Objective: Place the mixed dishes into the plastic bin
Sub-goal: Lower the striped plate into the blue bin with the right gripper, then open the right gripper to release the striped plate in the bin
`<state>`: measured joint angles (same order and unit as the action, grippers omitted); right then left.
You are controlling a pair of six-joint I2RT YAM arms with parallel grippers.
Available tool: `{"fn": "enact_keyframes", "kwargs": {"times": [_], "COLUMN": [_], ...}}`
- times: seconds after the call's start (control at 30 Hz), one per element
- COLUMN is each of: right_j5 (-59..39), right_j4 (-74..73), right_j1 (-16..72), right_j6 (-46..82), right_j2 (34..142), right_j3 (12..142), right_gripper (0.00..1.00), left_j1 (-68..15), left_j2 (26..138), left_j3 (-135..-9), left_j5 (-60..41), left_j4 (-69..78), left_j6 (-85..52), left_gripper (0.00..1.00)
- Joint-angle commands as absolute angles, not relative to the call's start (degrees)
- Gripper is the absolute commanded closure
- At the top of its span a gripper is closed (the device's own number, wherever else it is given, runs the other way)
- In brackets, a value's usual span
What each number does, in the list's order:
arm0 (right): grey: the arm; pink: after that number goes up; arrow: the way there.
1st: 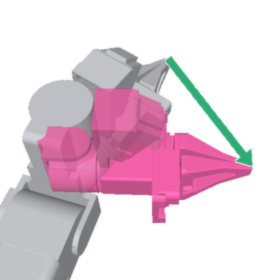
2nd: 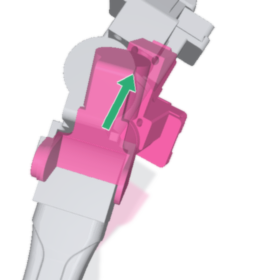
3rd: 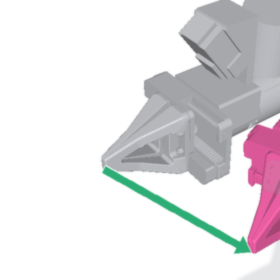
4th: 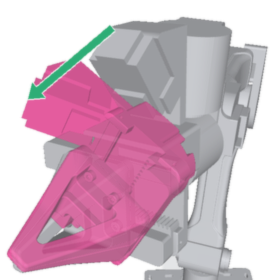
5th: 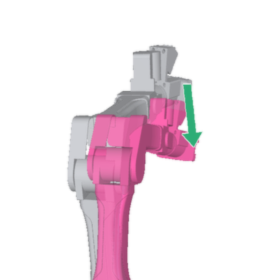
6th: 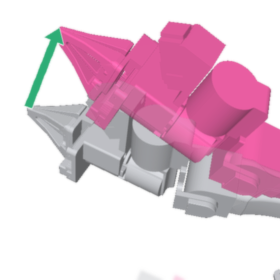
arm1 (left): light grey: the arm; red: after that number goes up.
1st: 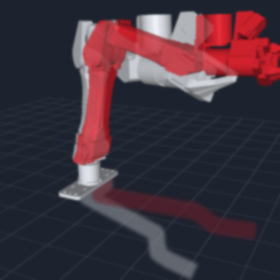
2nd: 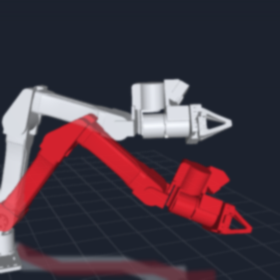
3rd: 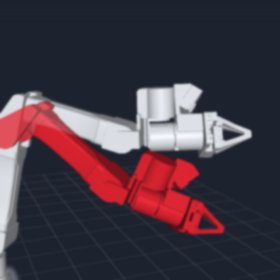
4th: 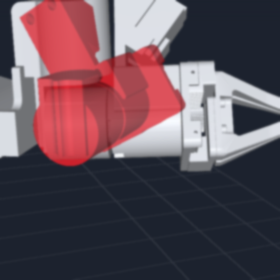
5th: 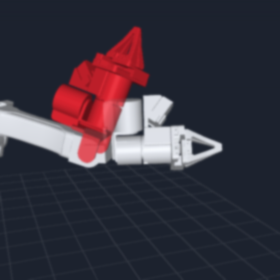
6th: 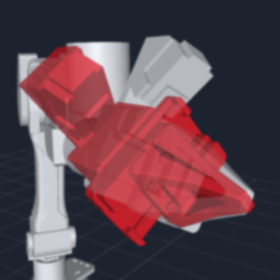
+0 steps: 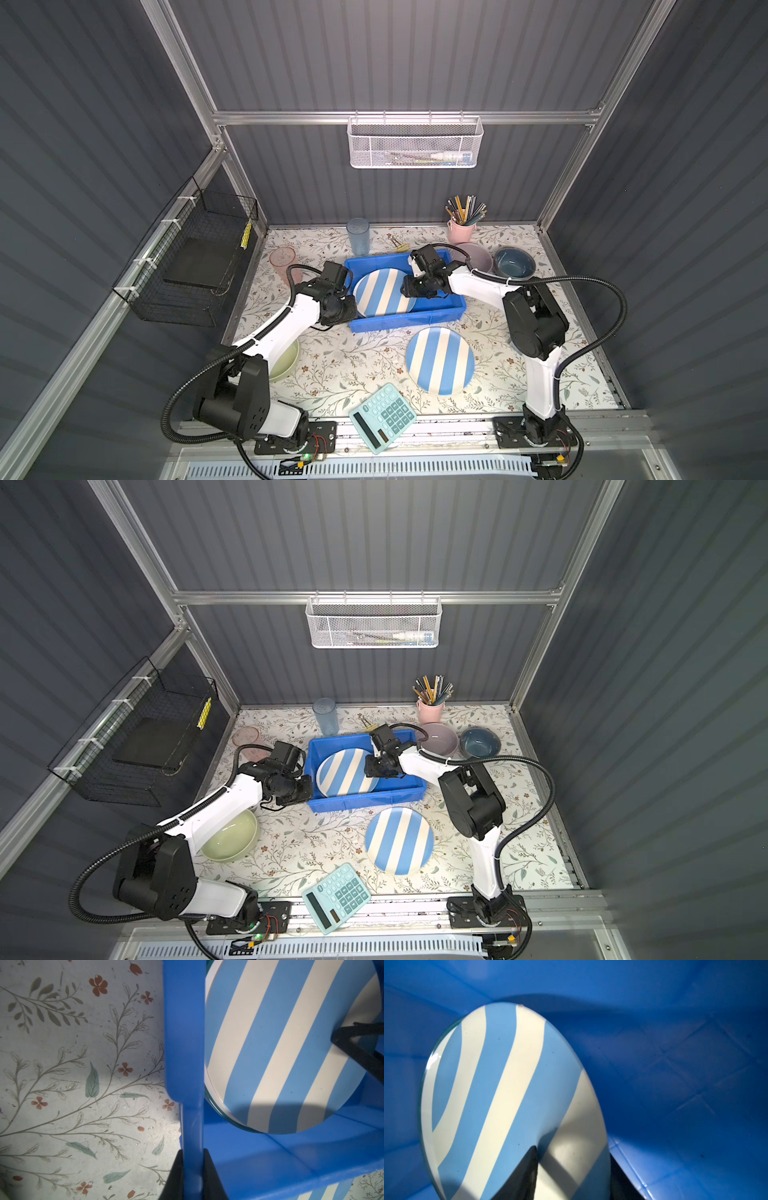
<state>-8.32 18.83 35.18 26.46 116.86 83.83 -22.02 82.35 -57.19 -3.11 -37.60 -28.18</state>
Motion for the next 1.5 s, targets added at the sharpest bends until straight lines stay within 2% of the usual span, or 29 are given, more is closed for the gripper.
{"fn": "enact_keyframes", "kwargs": {"times": [0.0, 0.73, 0.87, 0.97, 1.27, 1.47], "right_j5": [-7.1, -2.9, -2.4, -1.8, 2.3, 0.6], "right_j4": [20.8, 26.5, 27.0, 28.2, 32.0, 31.6], "right_j1": [36.3, 38.3, 38.5, 38.5, 38.6, 38.8], "right_j6": [25.0, 23.7, 23.4, 23.2, 22.3, 22.7], "right_j2": [117.9, 120.7, 120.7, 120.8, 120.7, 121.3], "right_j3": [86.0, 90.5, 90.9, 91.6, 94.1, 94.3], "right_gripper": [0.51, 0.32, 0.23, 0.2, 0.19, 0.22], "left_j1": [-22.0, -22.0, -22.0, -22.0, -22.0, -22.0], "left_j2": [82.9, 82.8, 82.8, 82.8, 82.8, 83.1], "left_j3": [-55.6, -55.3, -55.4, -55.5, -56.1, -56.3], "left_j5": [-5.8, -6.2, -6.3, -6.3, -6.3, -6.5], "left_j4": [-35.2, -34.8, -34.8, -34.8, -35.2, -35.2], "left_j6": [-29.1, -29.3, -29.2, -29.2, -29.0, -29.0], "left_gripper": [0.88, 0.88, 0.88, 0.88, 0.88, 0.88]}}
